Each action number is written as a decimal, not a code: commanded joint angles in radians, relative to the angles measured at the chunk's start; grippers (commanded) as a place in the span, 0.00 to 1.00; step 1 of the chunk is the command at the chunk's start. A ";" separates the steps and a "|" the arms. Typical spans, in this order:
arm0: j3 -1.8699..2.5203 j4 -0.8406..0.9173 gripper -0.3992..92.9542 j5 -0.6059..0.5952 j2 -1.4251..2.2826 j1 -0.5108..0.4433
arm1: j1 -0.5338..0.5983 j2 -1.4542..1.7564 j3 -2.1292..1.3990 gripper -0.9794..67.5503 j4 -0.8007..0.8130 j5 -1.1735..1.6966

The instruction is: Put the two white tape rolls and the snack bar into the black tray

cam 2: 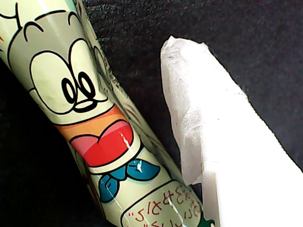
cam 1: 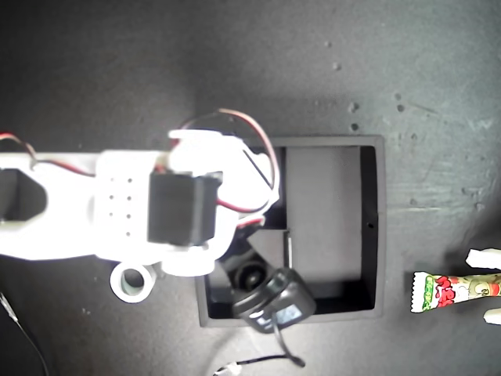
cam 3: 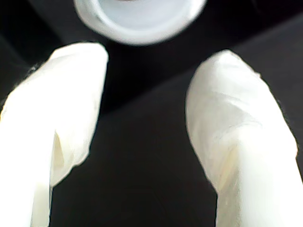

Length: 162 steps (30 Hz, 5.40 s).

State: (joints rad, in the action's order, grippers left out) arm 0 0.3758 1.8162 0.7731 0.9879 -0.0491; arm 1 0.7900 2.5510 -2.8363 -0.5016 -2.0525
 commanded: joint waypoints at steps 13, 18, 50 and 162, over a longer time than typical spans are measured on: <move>0.709 -0.063 0.15 0.488 0.824 -0.258 | -0.071 0.012 -0.106 0.01 0.051 -0.052; 0.727 -0.077 0.15 0.514 0.742 -0.351 | -0.112 0.025 -0.018 0.01 -0.086 -0.156; 0.879 -0.210 0.18 0.693 0.247 -0.569 | -0.560 0.100 0.565 0.01 -0.391 1.126; -0.233 0.015 0.01 0.163 -0.155 -0.288 | -0.710 -1.367 2.126 0.01 -1.121 1.396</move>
State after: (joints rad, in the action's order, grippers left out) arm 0 0.2869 1.8147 0.9250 0.8759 -0.3313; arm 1 0.0951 1.1750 -0.7179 -1.6766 -0.7563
